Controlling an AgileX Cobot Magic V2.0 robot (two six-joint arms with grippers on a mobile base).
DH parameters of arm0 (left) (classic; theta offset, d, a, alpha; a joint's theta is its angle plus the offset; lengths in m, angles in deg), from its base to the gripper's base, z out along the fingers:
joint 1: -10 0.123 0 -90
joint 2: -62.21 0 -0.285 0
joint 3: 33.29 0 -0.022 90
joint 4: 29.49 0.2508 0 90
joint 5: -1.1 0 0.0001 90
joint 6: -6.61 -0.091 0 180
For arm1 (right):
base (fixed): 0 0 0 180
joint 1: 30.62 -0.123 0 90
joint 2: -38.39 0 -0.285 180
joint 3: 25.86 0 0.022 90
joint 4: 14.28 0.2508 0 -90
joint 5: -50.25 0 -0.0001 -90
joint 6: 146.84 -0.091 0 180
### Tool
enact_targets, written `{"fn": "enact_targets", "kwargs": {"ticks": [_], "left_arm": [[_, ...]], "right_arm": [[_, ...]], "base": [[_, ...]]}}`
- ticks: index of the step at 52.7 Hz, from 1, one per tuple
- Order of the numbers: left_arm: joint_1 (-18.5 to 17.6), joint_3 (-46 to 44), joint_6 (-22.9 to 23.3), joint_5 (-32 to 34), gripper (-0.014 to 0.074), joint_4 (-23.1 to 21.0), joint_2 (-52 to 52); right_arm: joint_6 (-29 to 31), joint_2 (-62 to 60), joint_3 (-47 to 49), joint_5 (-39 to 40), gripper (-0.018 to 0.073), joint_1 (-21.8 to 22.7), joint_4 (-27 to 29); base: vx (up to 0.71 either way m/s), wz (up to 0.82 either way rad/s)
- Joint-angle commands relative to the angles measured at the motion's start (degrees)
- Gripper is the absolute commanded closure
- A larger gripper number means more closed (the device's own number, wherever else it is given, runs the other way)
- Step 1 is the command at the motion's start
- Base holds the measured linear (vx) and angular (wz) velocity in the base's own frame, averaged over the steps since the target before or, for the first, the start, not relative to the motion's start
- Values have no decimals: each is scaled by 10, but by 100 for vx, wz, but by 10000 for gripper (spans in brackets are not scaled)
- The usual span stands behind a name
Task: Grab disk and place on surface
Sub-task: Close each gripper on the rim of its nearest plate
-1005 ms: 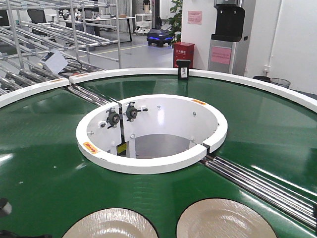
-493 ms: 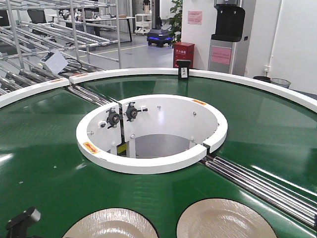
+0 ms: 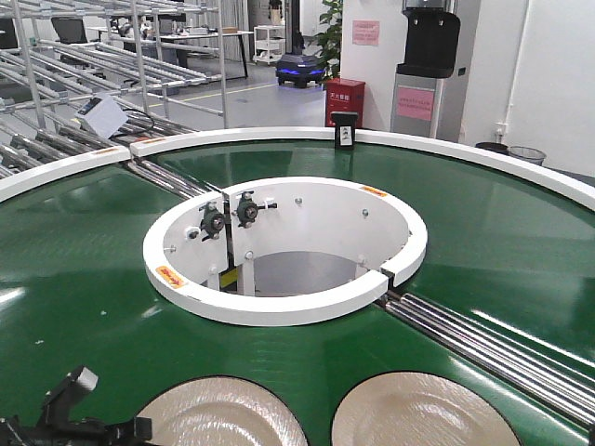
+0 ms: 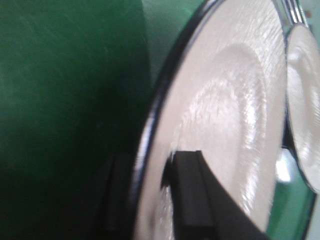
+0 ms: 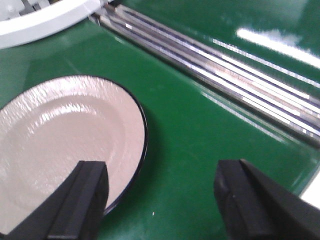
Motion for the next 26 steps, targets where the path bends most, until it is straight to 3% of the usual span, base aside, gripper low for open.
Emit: {"fn": "enact_targets", "kwargs": {"ticks": [1,10,15,20,22,26], "left_arm": [[16,-10,18,-62,605,-12,-32],[79,-10,53,-84,602,-23,-89],[115,-10,68,-84,601,-23,-133],[144,-10,117,-87,601,-21,-175],[153,-10,141,-91,601,-20,-195],[157,-10,173,-98,601,-19,-226]], "right_arm": [[-5,19,29,25,47,5,22],[-8,104,85,-28,47,61,127],[51,169,123,-63,47,128,195],[183,235,151,-109,47,190,309],[270,269,160,-141,47,215,390],[386,317,162,-181,47,249,517]], "base": [[0,0],[0,0],[0,0],[0,0],[0,0],[0,0]]}}
